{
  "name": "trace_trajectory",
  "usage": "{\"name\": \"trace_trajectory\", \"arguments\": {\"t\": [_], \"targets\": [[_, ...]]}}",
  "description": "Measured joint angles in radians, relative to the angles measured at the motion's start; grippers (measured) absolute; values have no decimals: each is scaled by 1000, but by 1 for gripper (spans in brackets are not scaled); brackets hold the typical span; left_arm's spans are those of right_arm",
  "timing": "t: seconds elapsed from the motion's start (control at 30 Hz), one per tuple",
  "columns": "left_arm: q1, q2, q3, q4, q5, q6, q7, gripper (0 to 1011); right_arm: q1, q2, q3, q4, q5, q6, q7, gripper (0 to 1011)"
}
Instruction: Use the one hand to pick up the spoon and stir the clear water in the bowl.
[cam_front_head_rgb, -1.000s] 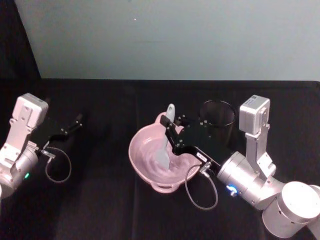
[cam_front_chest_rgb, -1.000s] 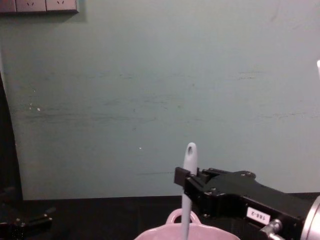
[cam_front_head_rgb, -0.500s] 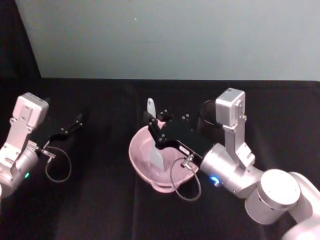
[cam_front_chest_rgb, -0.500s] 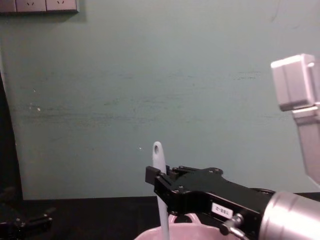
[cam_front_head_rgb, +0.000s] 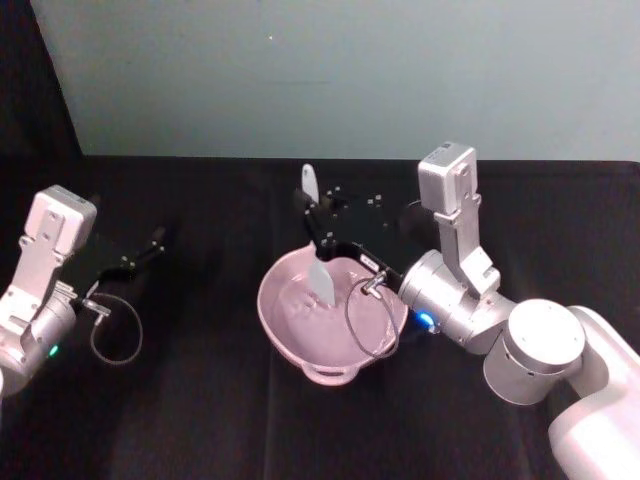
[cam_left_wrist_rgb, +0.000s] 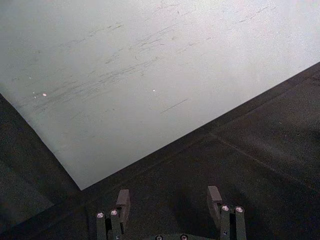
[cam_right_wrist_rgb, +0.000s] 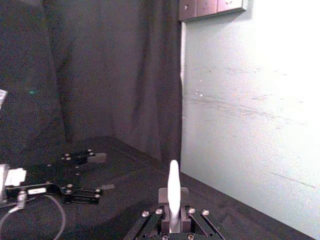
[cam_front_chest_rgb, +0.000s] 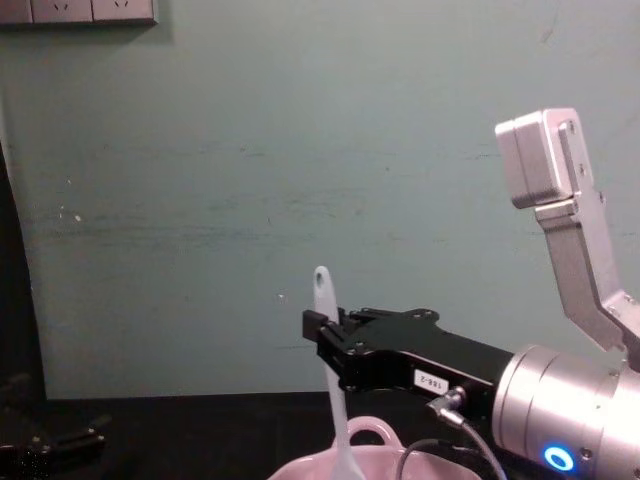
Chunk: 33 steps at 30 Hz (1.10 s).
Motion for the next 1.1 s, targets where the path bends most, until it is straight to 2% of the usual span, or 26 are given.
{"name": "trace_trajectory", "arguments": {"t": [0.17, 0.4, 0.63, 0.97, 1.1], "targets": [[0, 0, 0, 0, 0, 0, 0, 1011, -3, 9, 17, 0, -8, -1, -13, 121], [0, 0, 0, 0, 0, 0, 0, 1011, -47, 33, 44, -46, -5, 4, -22, 121], [0, 0, 0, 0, 0, 0, 0, 1011, -139, 67, 65, -156, 25, 24, -21, 121], [0, 0, 0, 0, 0, 0, 0, 1011, -211, 85, 68, -267, 74, 44, -8, 121], [0, 0, 0, 0, 0, 0, 0, 1011, -221, 102, 70, -313, 98, 99, -7, 121]]}}
